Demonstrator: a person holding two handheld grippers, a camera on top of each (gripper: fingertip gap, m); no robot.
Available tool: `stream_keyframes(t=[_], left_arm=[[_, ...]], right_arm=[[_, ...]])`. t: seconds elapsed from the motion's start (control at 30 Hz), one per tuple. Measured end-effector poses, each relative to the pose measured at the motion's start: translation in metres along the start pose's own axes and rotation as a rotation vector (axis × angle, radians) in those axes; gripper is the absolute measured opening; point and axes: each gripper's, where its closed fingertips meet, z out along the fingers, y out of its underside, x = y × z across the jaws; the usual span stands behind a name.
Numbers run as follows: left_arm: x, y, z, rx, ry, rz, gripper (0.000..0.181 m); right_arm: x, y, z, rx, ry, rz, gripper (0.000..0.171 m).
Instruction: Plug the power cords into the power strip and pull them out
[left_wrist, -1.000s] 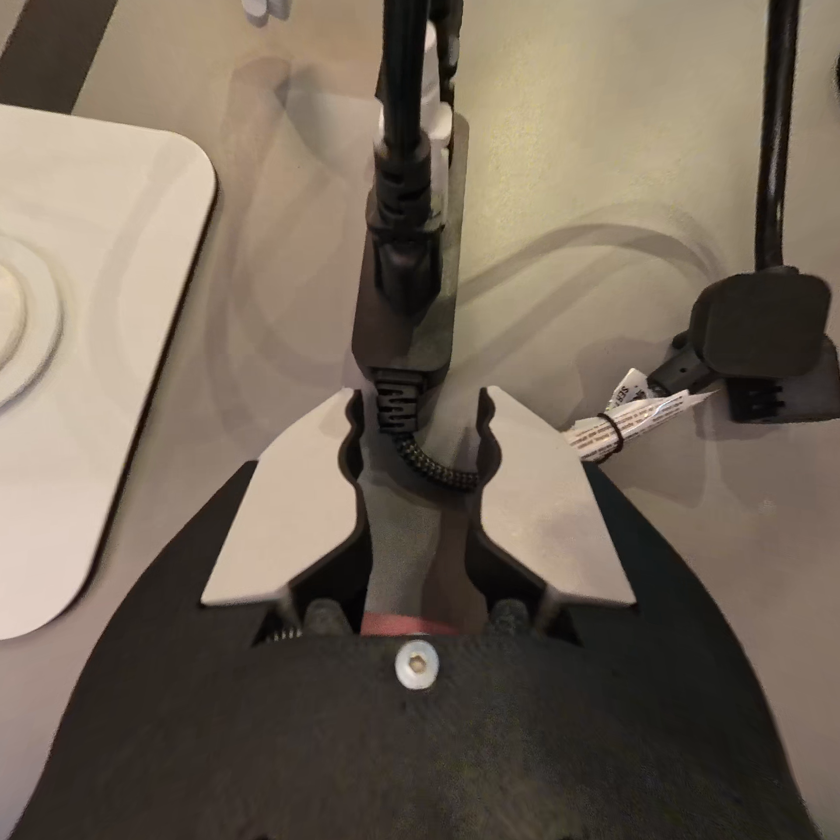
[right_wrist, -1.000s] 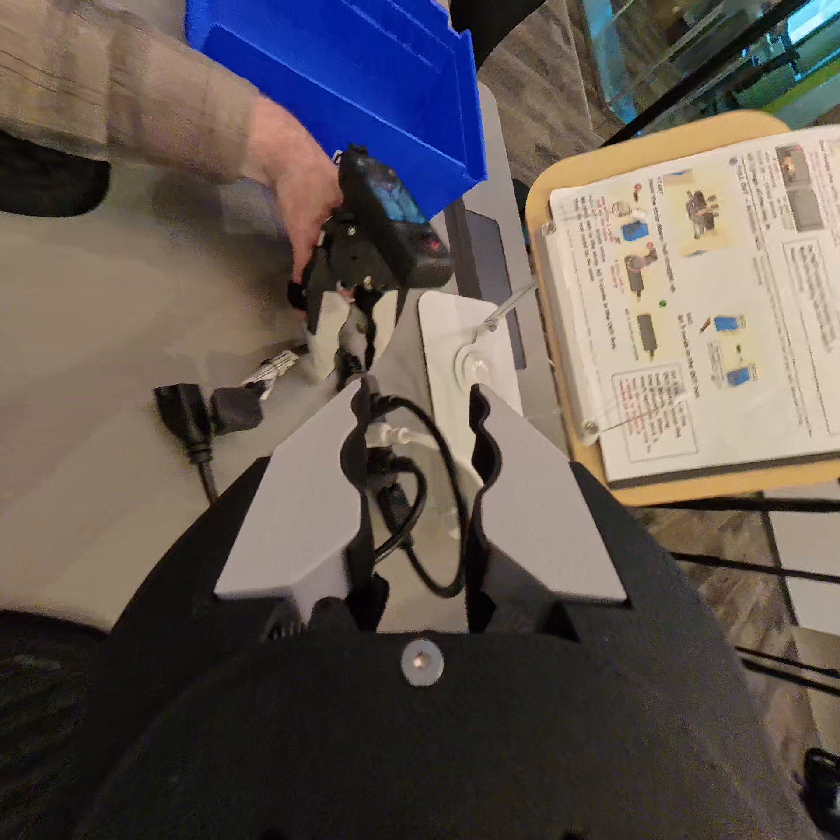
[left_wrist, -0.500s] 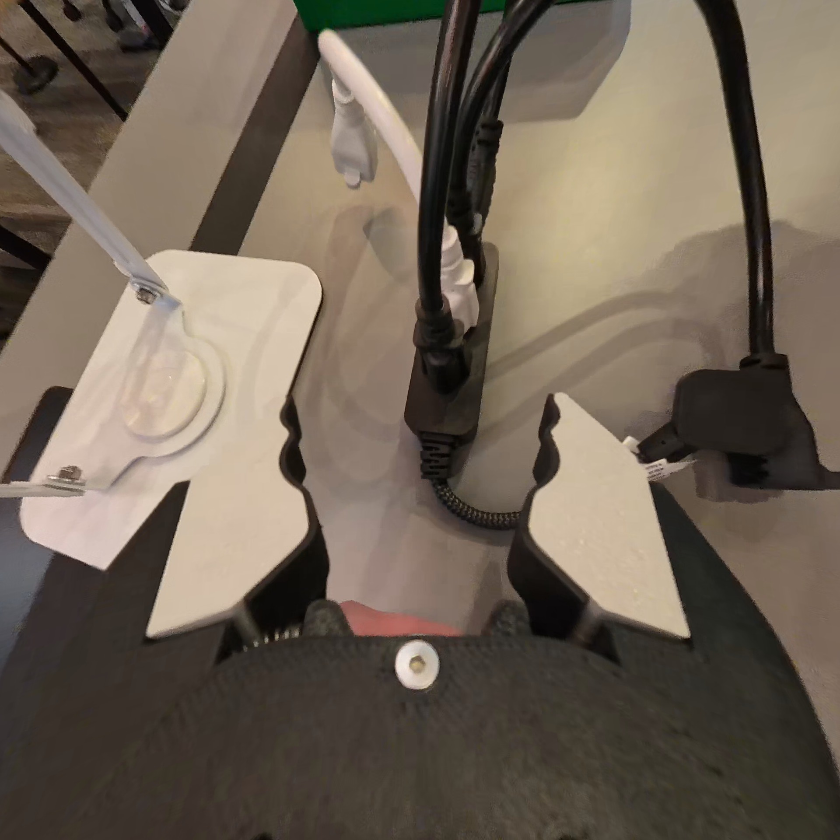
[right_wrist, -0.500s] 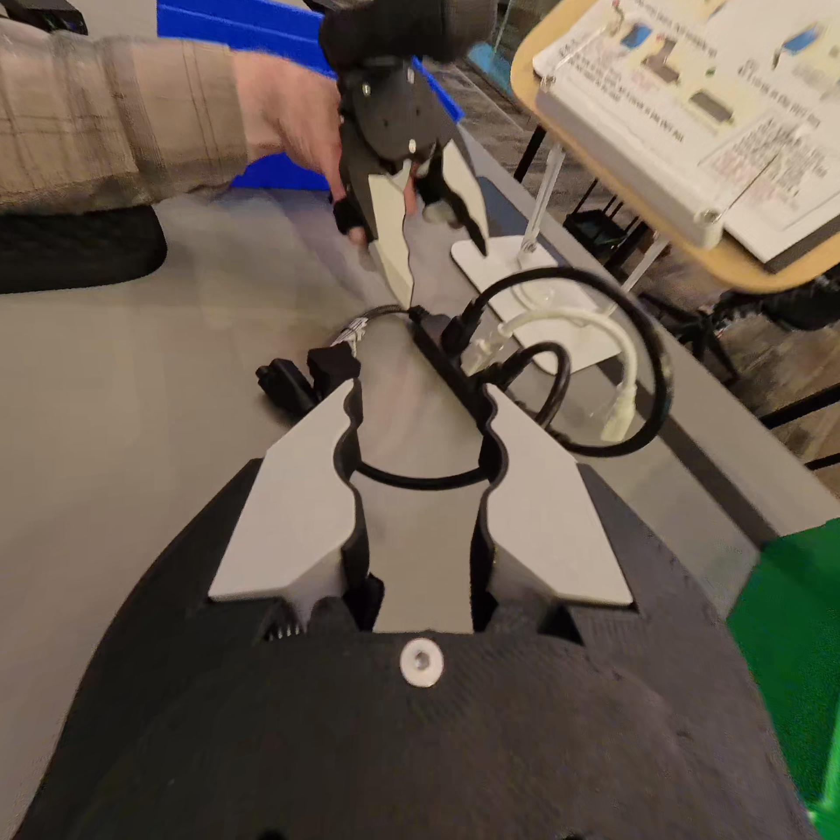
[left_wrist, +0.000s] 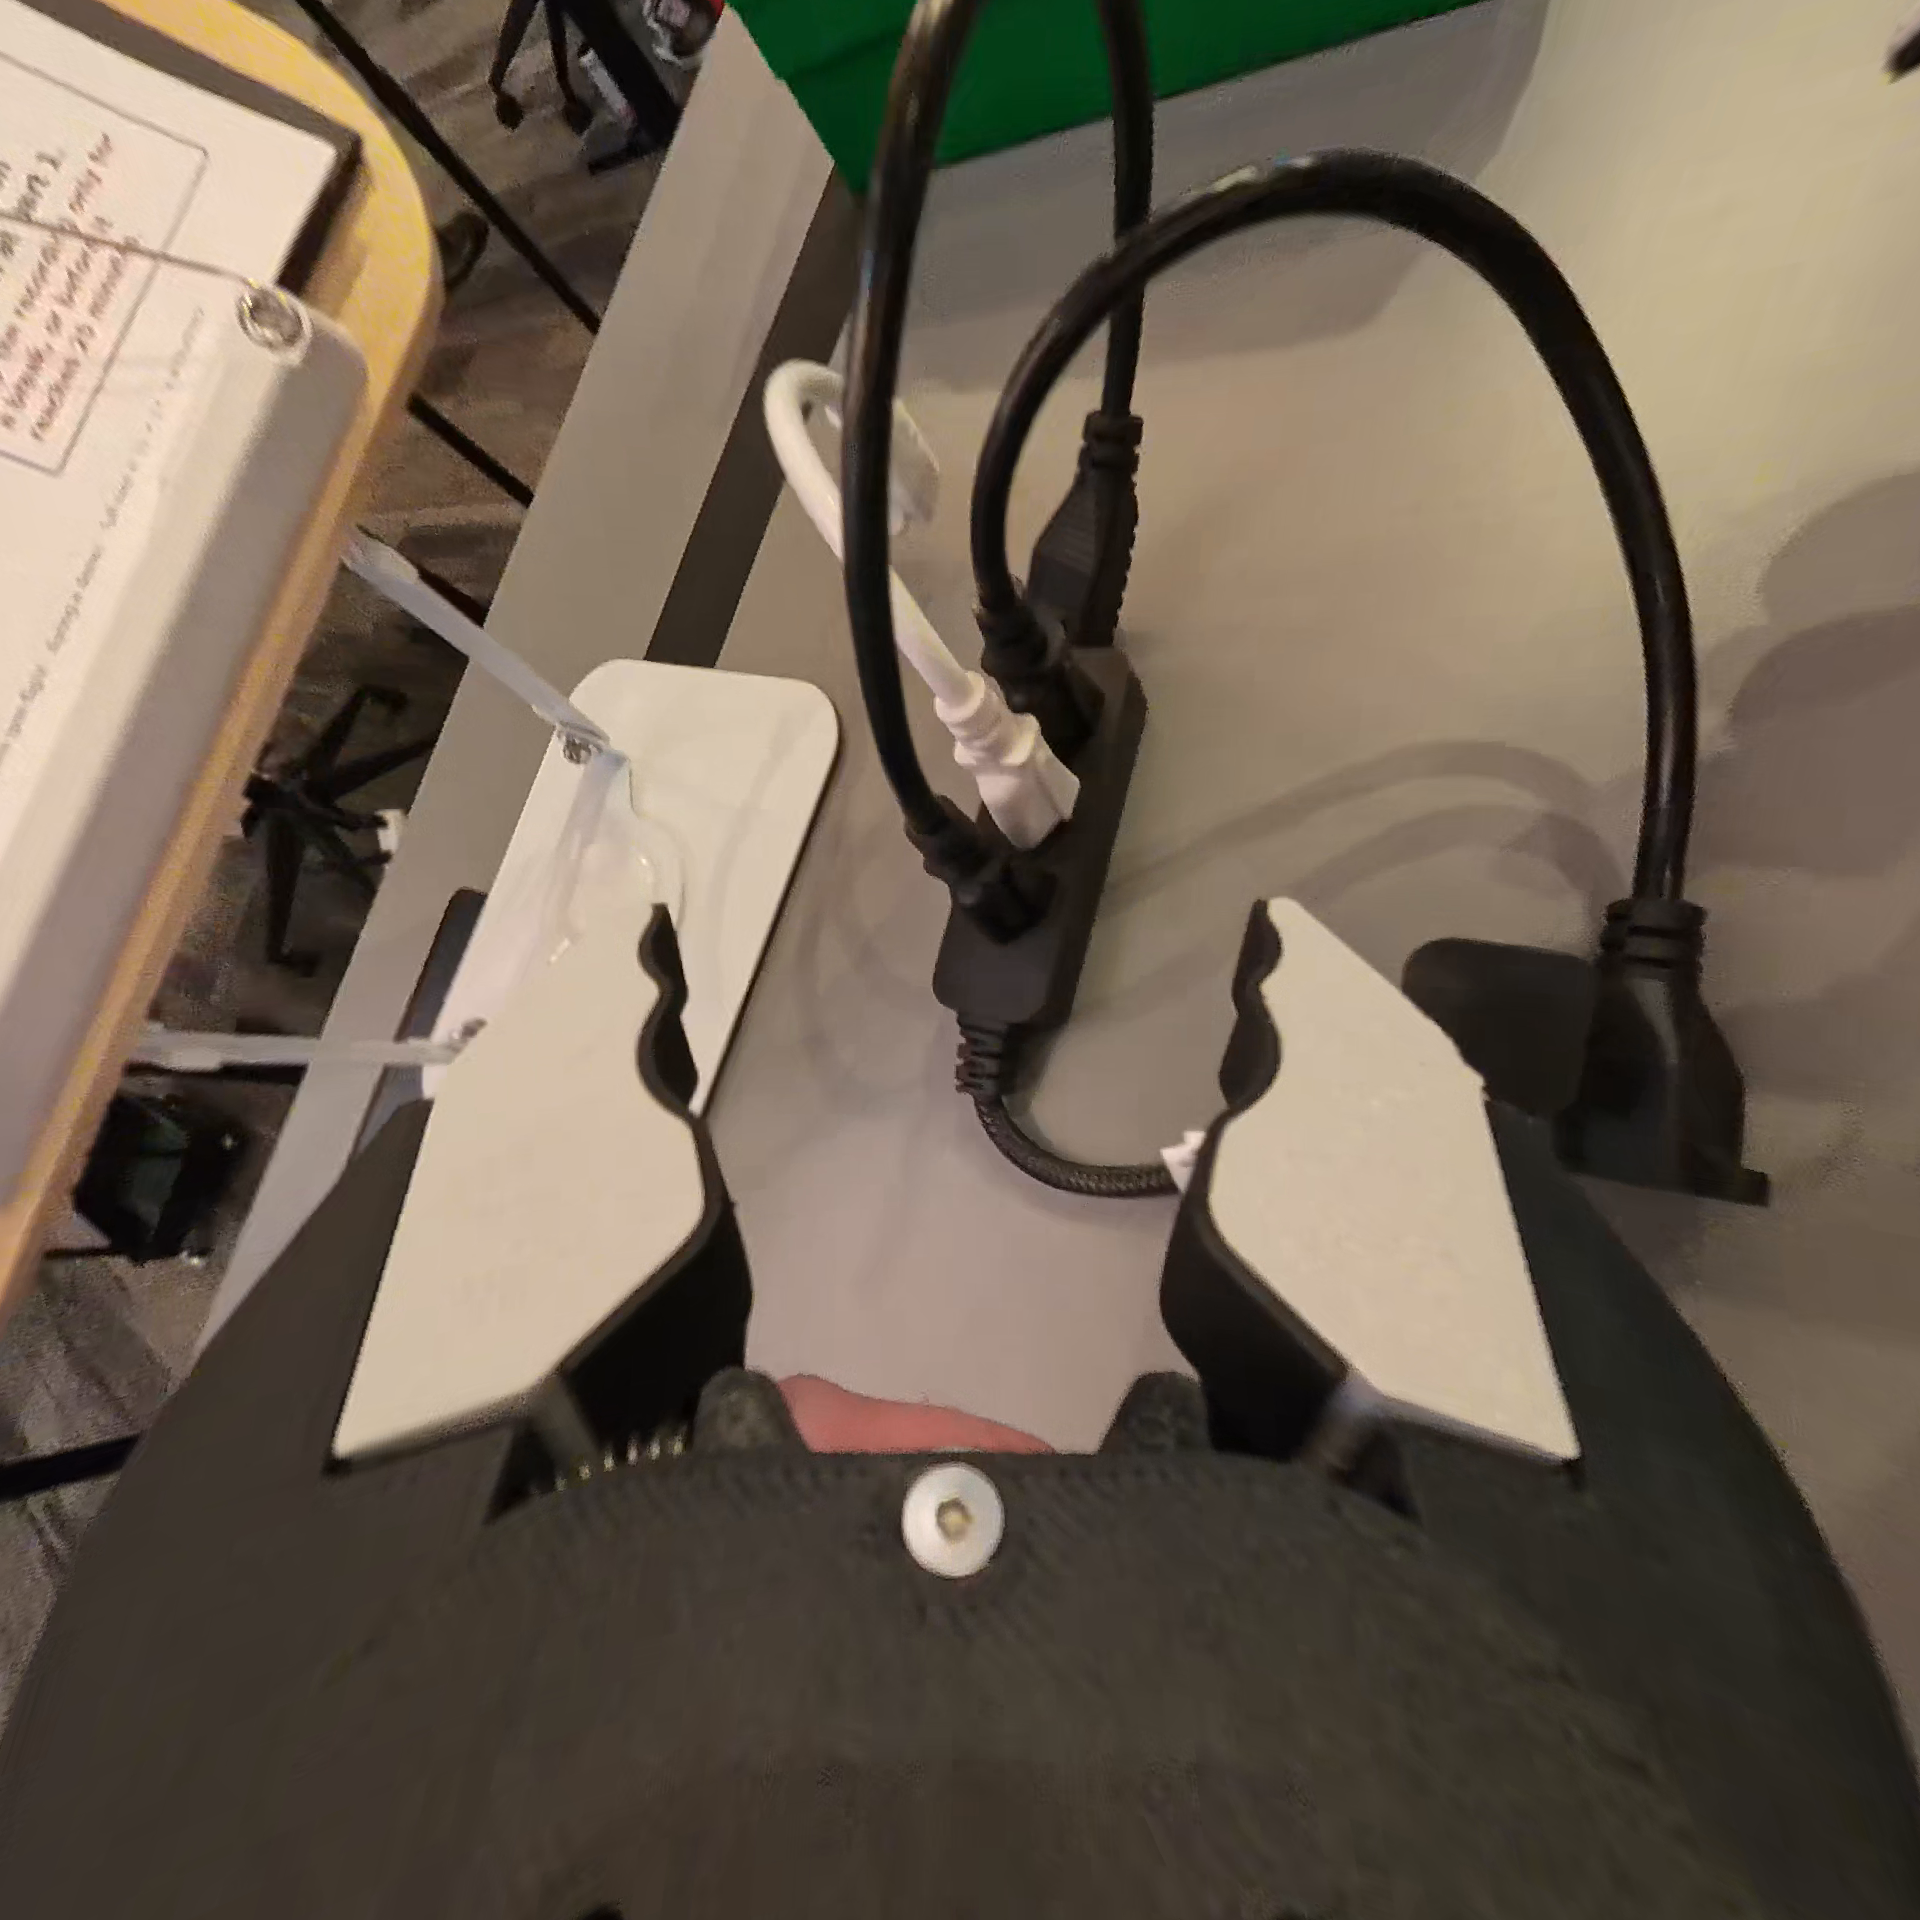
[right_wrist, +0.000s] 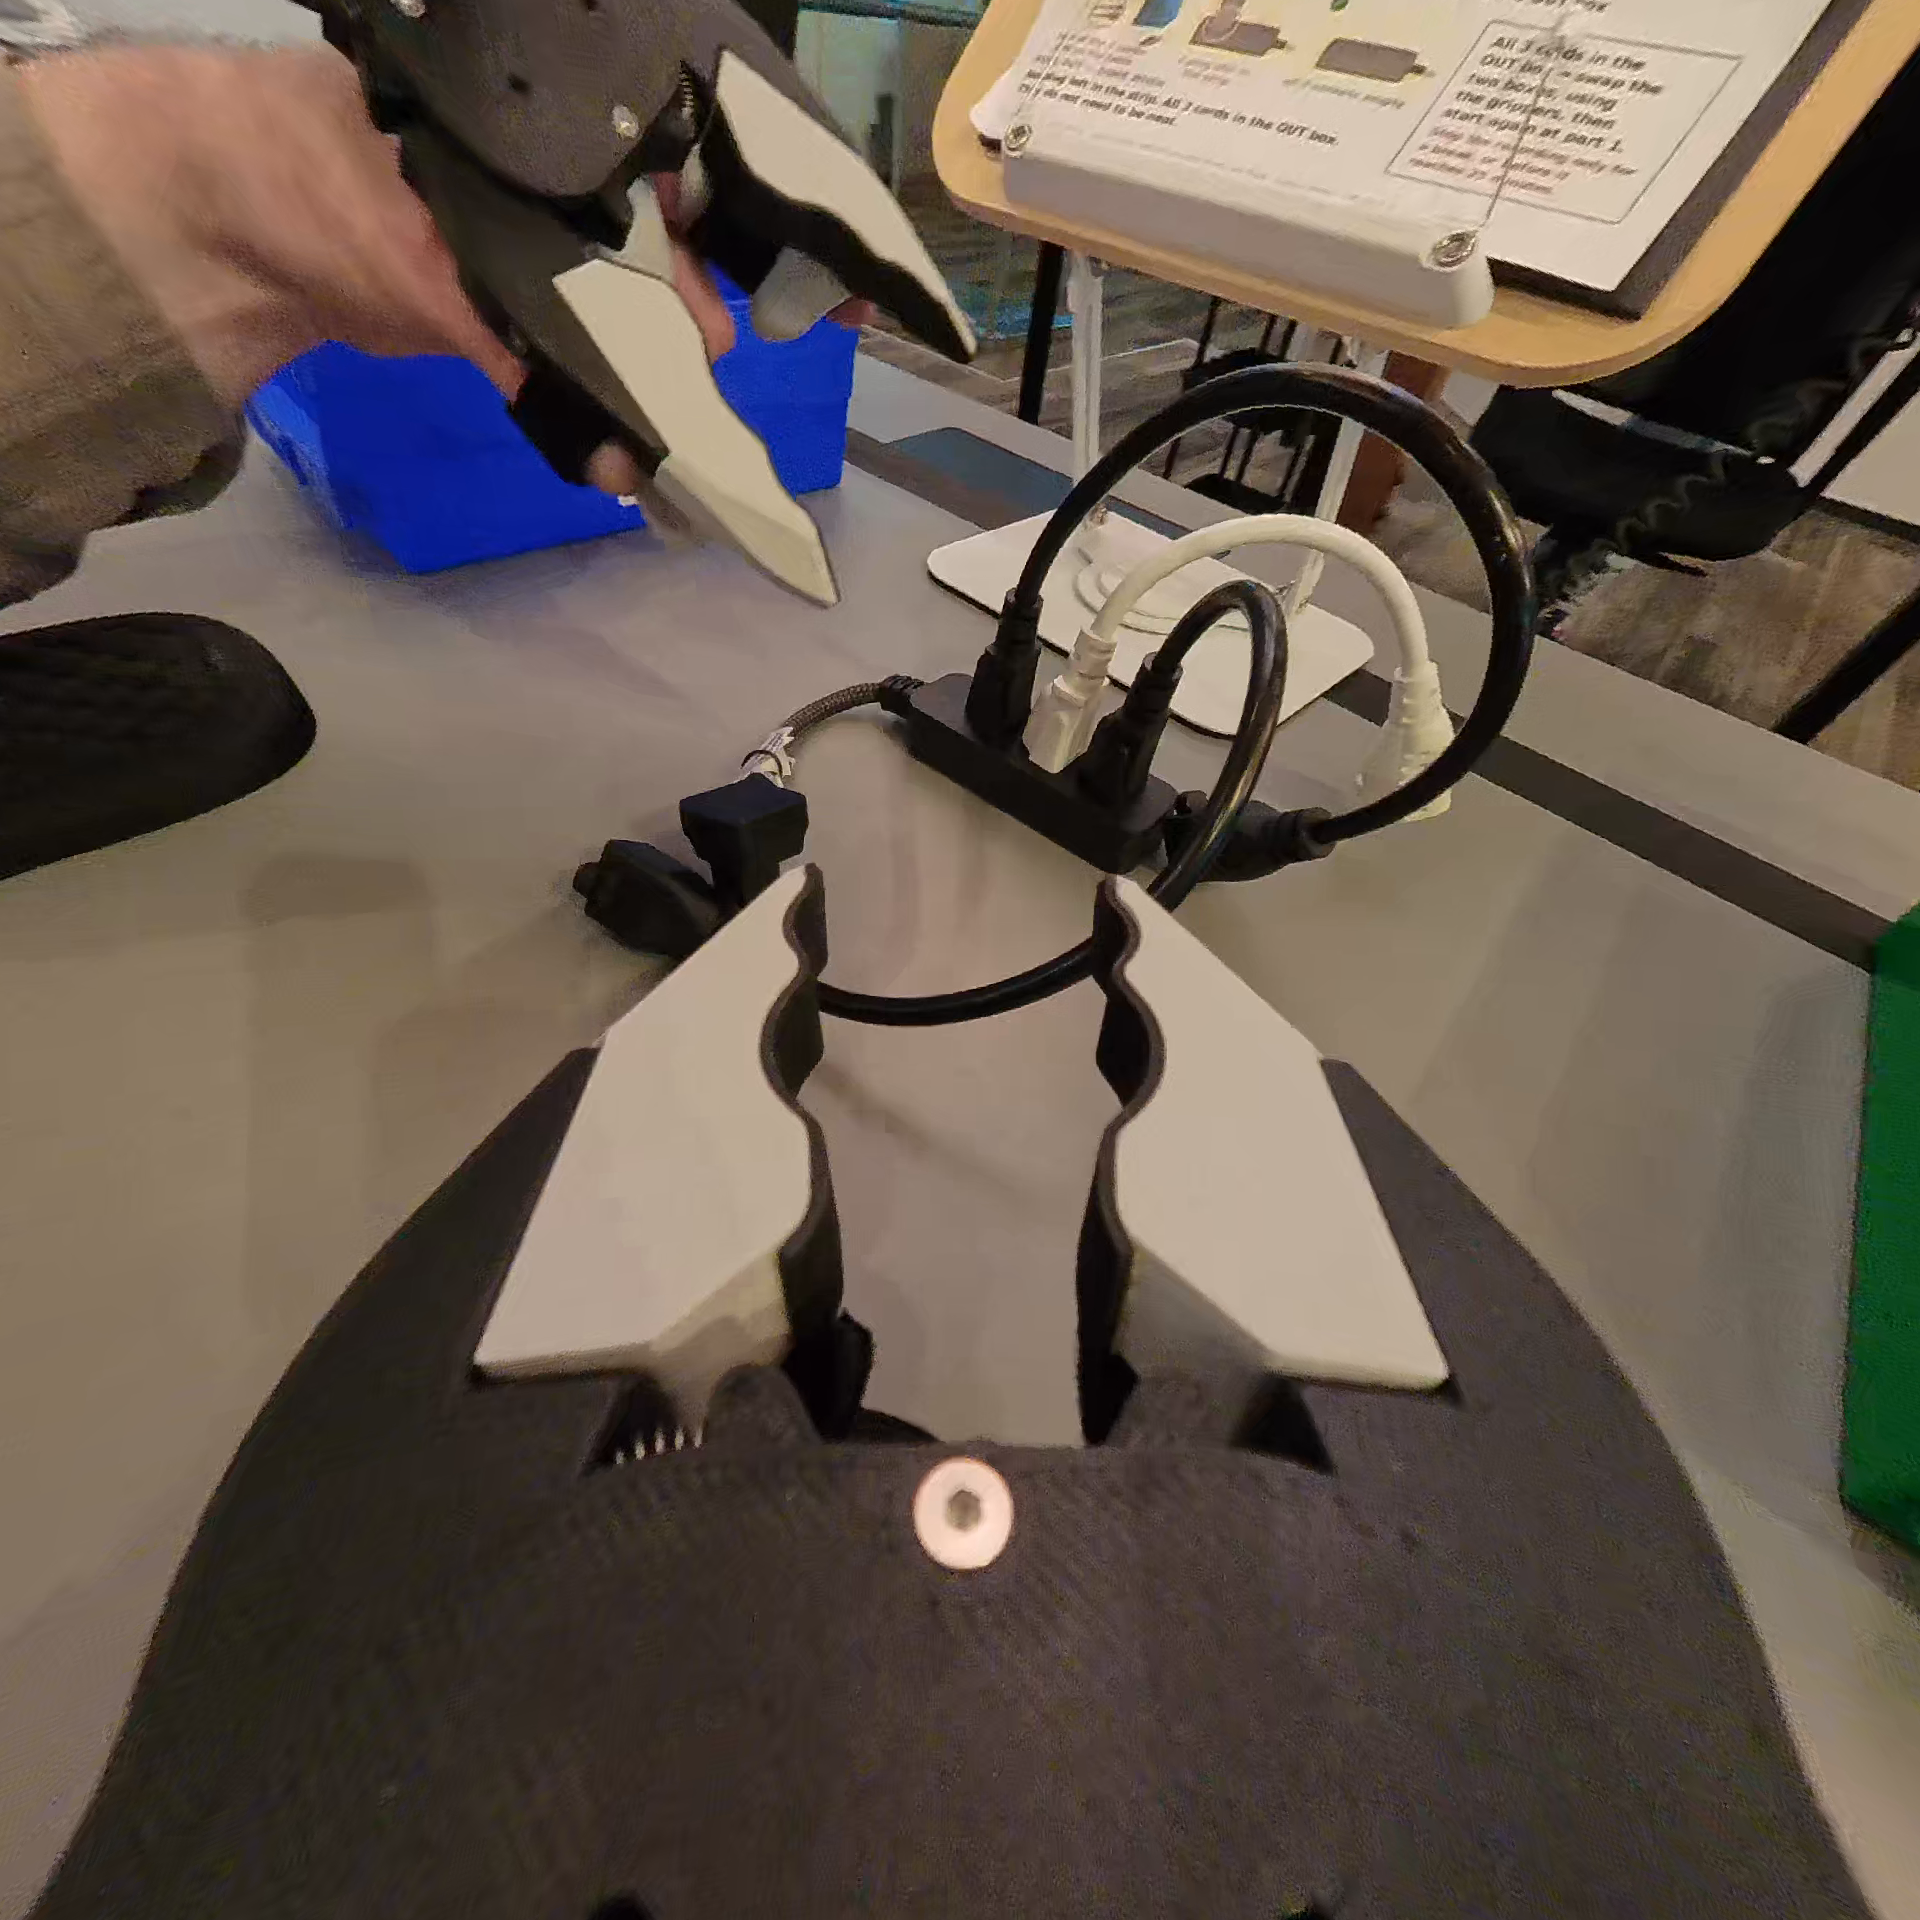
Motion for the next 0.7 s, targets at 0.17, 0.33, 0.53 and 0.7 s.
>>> stream_keyframes(t=[0.17, 0.33, 0.53, 0.7], left_arm=[[0.011, 0.019, -0.013, 0.009, -0.132, -0.114, 0.097], [0.024, 0.049, -0.008, 0.003, -0.251, -0.174, 0.094], [0.013, 0.057, -0.008, 0.12, -0.474, -0.156, 0.078], [0.004, 0.054, -0.012, 0.151, -0.552, -0.098, 0.077]], right_arm=[[-0.02, -0.001, -0.008, 0.018, 0.083, -0.021, 0.051], [-0.039, -0.006, -0.002, 0.015, 0.146, -0.147, 0.048], [-0.077, -0.015, -0.001, 0.085, 0.083, -0.312, 0.037], [-0.067, -0.008, 0.0, 0.06, 0.077, -0.278, 0.037]])
